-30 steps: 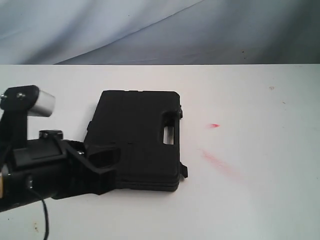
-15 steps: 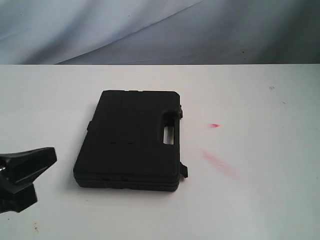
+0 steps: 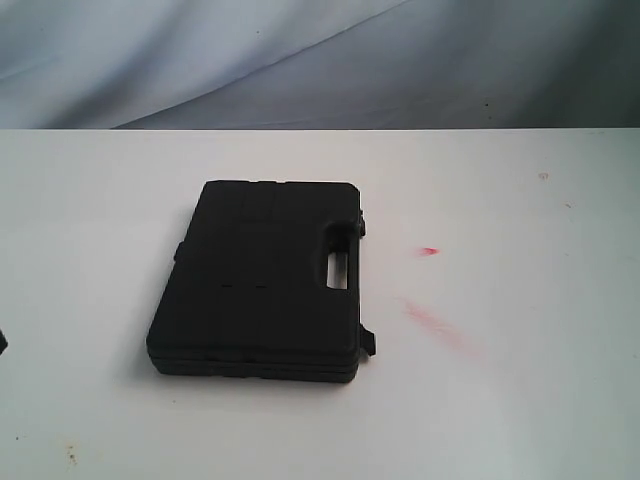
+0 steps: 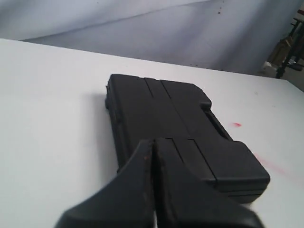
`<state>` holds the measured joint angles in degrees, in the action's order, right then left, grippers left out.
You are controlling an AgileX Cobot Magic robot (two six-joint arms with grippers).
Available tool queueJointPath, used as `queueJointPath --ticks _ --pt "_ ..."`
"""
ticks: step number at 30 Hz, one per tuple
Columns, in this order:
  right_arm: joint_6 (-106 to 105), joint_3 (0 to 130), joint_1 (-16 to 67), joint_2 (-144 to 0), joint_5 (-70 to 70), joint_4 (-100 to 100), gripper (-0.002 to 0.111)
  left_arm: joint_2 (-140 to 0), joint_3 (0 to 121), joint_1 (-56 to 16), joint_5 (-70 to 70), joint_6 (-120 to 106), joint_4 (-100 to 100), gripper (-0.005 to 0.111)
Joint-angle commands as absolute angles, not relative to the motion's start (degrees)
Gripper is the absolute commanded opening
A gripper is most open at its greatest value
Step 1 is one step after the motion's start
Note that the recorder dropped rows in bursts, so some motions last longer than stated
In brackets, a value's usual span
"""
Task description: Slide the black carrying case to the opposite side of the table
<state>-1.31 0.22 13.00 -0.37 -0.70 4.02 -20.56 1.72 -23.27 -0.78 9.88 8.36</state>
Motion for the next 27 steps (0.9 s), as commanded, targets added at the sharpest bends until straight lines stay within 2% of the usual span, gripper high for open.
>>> queueJointPath --ticks 1,12,27 --pt "-1.52 0.0 12.57 0.0 -0.57 3.11 0.0 -13.99 0.0 -21.06 0.0 2.75 11.79 0.0" --pt "-1.52 0.0 12.57 0.0 -0.57 3.11 0.0 -1.75 0.0 -19.93 -2.14 -6.33 10.38 0.0" --pt "-1.52 0.0 12.57 0.0 -0.57 3.11 0.0 -0.43 0.0 -18.23 -3.48 -2.24 2.38 0.0"
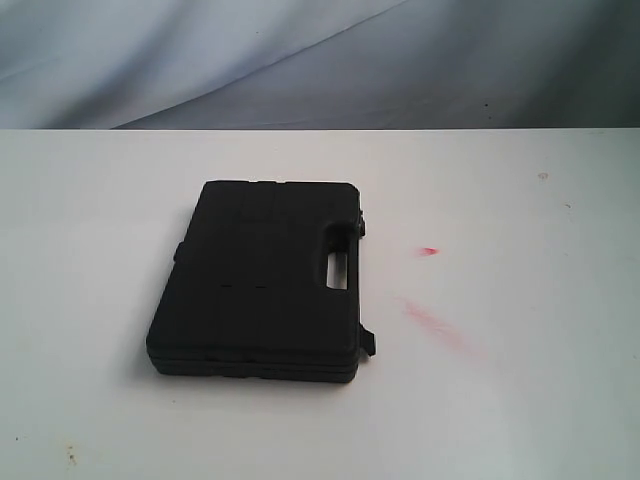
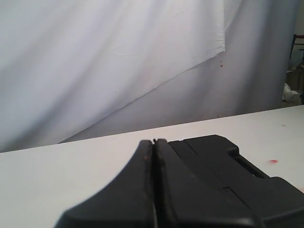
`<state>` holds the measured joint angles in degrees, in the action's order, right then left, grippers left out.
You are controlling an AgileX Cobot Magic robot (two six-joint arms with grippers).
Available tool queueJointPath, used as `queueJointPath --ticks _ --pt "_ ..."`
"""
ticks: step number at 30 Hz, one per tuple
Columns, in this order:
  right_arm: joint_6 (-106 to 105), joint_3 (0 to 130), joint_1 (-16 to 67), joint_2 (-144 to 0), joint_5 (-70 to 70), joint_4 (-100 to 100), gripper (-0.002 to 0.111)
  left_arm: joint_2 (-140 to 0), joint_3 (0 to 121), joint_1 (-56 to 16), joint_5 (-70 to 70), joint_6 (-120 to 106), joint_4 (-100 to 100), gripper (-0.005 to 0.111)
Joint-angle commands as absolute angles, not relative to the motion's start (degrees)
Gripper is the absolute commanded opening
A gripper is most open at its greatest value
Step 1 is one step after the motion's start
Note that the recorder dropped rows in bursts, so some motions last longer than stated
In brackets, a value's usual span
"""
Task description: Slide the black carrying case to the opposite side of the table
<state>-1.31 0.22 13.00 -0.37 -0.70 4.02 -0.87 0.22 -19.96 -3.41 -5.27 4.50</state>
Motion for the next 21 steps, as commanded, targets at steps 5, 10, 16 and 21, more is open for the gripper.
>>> queueJointPath --ticks 5,10,16,21 --pt "-1.52 0.0 12.57 0.0 -0.57 3.11 0.0 -0.43 0.0 -11.11 -4.63 0.0 2.84 0.0" --pt "-1.52 0.0 12.57 0.0 -0.57 3.11 0.0 -0.43 0.0 -7.94 -4.86 -0.49 3.56 0.0" --pt "-1.52 0.0 12.57 0.0 -0.57 3.11 0.0 -0.43 0.0 -7.94 -5.5 -1.91 4.61 0.0" --pt "-1.52 0.0 12.57 0.0 -0.57 3.11 0.0 -0.43 0.0 -7.94 -7.58 1.82 1.05 0.0"
